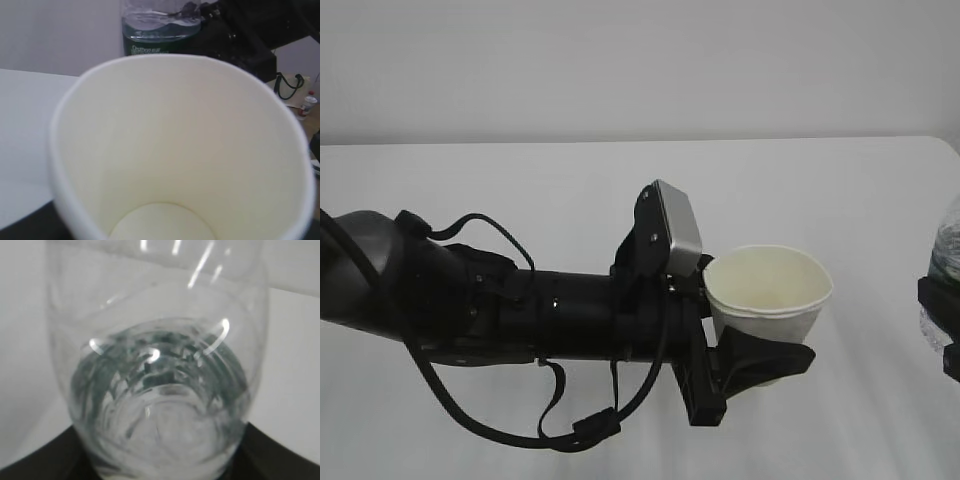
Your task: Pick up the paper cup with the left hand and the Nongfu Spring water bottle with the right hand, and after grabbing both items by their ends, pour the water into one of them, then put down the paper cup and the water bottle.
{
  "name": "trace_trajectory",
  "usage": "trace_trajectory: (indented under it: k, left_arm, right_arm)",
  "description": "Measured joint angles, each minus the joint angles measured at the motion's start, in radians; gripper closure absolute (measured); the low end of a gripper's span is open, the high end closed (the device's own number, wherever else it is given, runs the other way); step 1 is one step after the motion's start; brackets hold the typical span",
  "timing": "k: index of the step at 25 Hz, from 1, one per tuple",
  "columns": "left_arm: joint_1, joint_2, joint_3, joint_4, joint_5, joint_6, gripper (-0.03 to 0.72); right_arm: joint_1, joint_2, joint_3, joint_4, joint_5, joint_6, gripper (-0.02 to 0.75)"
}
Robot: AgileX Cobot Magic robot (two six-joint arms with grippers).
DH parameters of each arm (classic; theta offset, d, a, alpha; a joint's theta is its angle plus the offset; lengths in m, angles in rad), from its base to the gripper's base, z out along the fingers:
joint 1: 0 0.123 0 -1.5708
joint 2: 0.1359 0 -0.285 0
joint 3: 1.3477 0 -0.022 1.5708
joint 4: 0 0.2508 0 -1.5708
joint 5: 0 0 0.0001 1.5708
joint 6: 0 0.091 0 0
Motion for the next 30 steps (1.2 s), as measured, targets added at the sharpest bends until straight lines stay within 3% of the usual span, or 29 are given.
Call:
trace_trajectory:
  k: [17,30]
  left_arm:
    - [-0.070,0.011,-0.001,0.020,0.014,-0.030,0.235]
    - [-0.078,0.011,-0.001,0.020,0.014,-0.082,0.235]
  right_arm:
    - [0.000,-0.060,-0.055,-0.166,0.140,-0.016,0.316]
    - [0.000,-0.060,-0.060,-0.180,0.146,-0.181,0.316]
